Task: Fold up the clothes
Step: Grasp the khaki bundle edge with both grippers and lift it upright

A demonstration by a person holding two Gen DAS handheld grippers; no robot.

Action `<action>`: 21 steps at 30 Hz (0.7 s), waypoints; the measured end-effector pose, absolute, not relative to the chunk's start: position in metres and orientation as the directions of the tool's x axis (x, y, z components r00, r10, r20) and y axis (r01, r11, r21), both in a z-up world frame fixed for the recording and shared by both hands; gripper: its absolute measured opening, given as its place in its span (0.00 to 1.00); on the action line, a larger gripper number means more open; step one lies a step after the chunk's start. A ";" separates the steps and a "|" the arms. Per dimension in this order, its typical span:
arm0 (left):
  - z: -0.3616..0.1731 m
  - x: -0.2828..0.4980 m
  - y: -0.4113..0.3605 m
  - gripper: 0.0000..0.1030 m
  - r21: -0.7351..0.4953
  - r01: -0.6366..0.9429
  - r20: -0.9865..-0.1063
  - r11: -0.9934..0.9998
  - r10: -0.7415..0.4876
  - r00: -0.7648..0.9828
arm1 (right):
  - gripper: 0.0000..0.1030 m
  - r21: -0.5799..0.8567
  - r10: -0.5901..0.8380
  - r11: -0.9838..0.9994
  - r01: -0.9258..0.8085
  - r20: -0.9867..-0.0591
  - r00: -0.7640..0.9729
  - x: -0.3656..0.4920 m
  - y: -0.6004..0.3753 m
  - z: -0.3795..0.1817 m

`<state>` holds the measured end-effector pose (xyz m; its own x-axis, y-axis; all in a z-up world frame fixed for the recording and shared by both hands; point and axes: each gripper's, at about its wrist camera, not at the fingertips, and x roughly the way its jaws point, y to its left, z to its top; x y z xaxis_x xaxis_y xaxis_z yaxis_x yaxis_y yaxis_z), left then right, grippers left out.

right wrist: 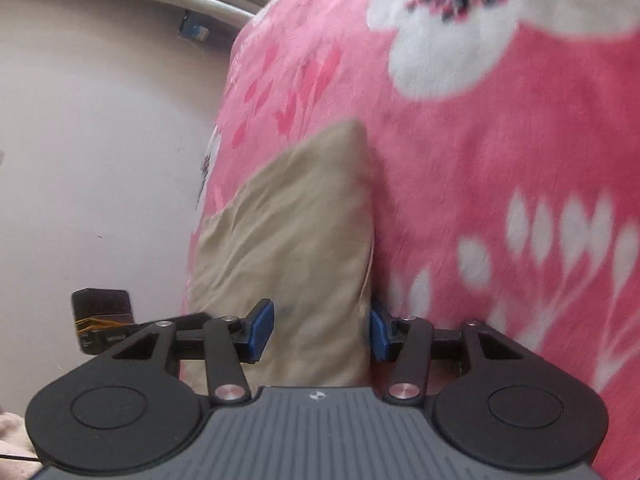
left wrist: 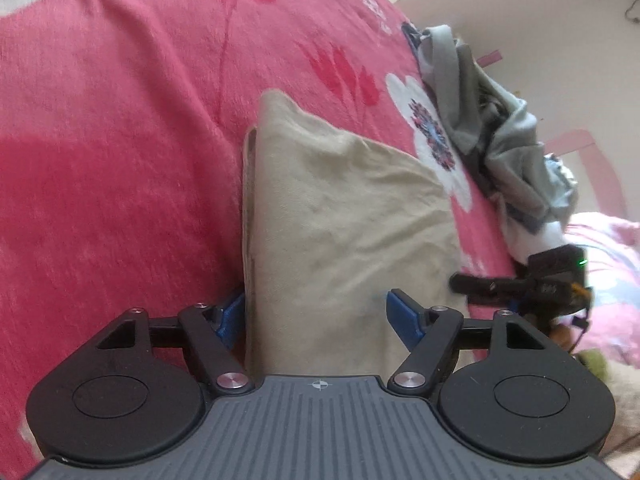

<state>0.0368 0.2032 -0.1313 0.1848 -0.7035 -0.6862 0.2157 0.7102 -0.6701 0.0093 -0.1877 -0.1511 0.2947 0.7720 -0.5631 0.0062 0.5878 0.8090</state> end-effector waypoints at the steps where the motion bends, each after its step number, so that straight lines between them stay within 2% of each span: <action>1: -0.132 0.035 0.204 0.68 -0.678 0.219 -0.682 0.702 -0.711 0.172 | 0.51 0.812 0.777 0.584 0.005 -0.560 0.287 0.003 -0.185 -0.151; 10: -0.139 0.040 0.191 0.71 -0.678 0.248 -0.675 0.692 -0.720 0.163 | 0.48 0.855 0.826 0.518 0.022 -0.506 0.249 0.012 -0.172 -0.167; 13: -0.138 0.035 0.194 0.65 -0.679 0.238 -0.670 0.694 -0.719 0.185 | 0.45 0.857 0.826 0.515 0.005 -0.498 0.263 0.013 -0.166 -0.168; 15: -0.136 0.031 0.194 0.60 -0.676 0.226 -0.671 0.702 -0.713 0.207 | 0.39 0.846 0.818 0.533 -0.018 -0.510 0.265 0.012 -0.163 -0.163; 21: -0.126 0.023 0.194 0.44 -0.672 0.205 -0.665 0.712 -0.702 0.256 | 0.29 0.807 0.794 0.583 -0.097 -0.540 0.278 0.011 -0.152 -0.146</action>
